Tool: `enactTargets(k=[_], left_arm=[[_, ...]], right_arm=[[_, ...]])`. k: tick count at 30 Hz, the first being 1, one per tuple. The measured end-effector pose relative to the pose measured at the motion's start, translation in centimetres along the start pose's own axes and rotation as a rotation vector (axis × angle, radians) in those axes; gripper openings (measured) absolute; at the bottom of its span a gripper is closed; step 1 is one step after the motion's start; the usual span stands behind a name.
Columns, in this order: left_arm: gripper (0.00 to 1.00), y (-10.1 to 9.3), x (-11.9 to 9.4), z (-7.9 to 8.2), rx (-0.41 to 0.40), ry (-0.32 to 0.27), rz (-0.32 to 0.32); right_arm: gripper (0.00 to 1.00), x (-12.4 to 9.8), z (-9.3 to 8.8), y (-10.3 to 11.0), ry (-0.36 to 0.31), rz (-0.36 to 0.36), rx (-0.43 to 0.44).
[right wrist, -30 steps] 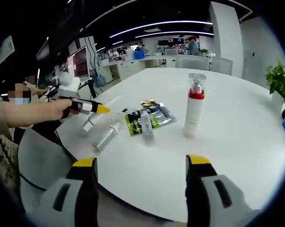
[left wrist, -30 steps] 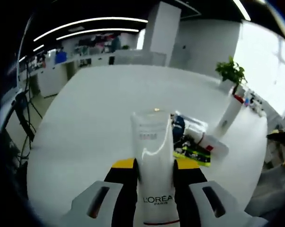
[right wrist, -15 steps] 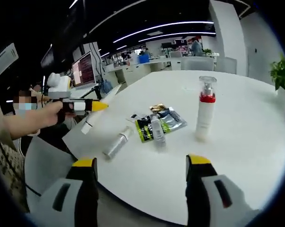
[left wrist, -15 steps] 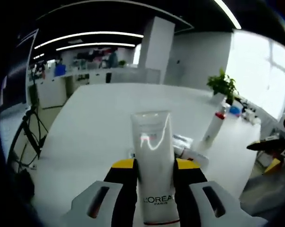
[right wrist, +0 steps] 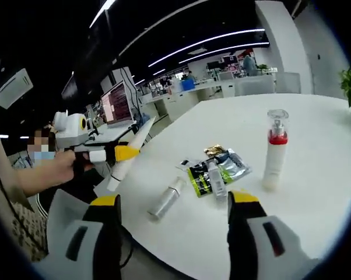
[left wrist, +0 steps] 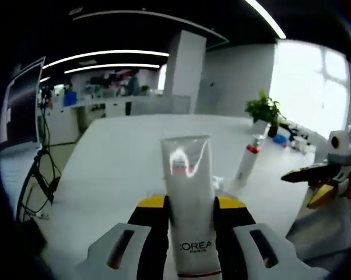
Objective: Arrange the skincare products in the storage area until every visible bottle or jar stands upright without overlapping.
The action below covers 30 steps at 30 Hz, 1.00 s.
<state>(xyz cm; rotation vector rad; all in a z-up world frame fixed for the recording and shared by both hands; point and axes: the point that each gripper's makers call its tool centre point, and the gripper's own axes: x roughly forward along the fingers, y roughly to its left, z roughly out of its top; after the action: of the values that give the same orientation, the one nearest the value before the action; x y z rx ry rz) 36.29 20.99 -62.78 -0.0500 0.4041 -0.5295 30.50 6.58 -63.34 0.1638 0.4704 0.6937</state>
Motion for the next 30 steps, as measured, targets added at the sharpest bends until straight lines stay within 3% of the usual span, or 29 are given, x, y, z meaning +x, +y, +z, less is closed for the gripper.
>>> enactTargets(k=[9,14,30], left_arm=[[0.26,-2.8,-1.4,0.5,0.028,-0.019,-0.046],[0.26,-4.2,-2.0,0.9,0.019,-0.037,-0.083],[0.26,-7.2,-3.5,0.9,0.141,-0.028,-0.124]], right_arm=[[0.69,1.0,2.4,2.4,-0.067,0.088,0.024],[0.61,1.1,3.1,3.4,-0.09,0.126,0.046],[0.59,1.4,4.6,5.4,-0.135,0.193,0.077]])
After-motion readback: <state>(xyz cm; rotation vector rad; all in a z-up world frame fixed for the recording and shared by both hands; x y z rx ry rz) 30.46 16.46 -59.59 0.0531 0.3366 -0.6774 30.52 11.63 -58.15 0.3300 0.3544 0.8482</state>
